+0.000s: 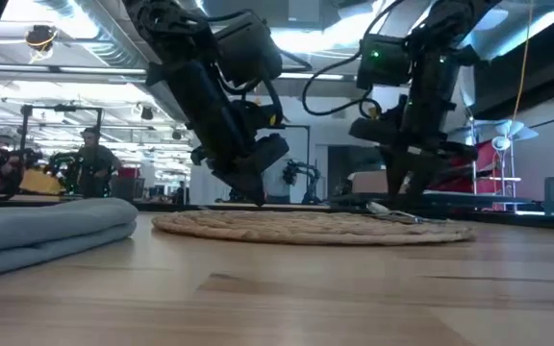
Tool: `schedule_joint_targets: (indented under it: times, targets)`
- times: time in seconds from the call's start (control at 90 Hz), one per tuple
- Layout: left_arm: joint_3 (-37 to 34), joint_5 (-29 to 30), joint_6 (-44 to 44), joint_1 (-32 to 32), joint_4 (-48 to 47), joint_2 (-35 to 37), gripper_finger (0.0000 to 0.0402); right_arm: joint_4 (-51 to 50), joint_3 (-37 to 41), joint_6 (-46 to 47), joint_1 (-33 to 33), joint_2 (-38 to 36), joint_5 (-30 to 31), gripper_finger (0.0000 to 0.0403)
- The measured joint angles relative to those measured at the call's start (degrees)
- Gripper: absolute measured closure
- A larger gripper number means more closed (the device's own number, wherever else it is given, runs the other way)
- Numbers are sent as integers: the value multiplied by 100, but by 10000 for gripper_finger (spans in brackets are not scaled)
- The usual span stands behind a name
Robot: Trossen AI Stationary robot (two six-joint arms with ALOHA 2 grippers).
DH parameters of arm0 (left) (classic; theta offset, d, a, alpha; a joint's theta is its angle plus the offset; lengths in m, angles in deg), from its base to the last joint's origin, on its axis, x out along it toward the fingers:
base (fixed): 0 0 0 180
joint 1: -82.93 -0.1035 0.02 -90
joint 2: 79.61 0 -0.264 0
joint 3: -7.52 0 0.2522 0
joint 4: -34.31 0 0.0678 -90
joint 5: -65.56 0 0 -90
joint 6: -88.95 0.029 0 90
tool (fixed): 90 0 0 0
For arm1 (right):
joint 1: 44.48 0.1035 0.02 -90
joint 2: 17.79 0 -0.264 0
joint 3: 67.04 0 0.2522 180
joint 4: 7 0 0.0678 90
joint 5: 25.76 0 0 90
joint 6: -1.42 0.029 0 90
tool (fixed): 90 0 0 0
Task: Set table place
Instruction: Put the silver spoon to the right of the silver table knife on the brown placemat
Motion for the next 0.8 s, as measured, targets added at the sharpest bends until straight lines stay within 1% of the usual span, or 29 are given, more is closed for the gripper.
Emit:
schedule_joint_targets:
  times: [0.278,0.567,0.8]
  targets:
    - [0,0,-37,1,-63,0,402,32,8,-280,0,115,30,256]
    - [0,0,-72,0,-138,0,402,78,0,-437,0,389,-206,256]
    - [2,0,-74,2,-164,0,402,15,-9,-478,0,421,-182,256]
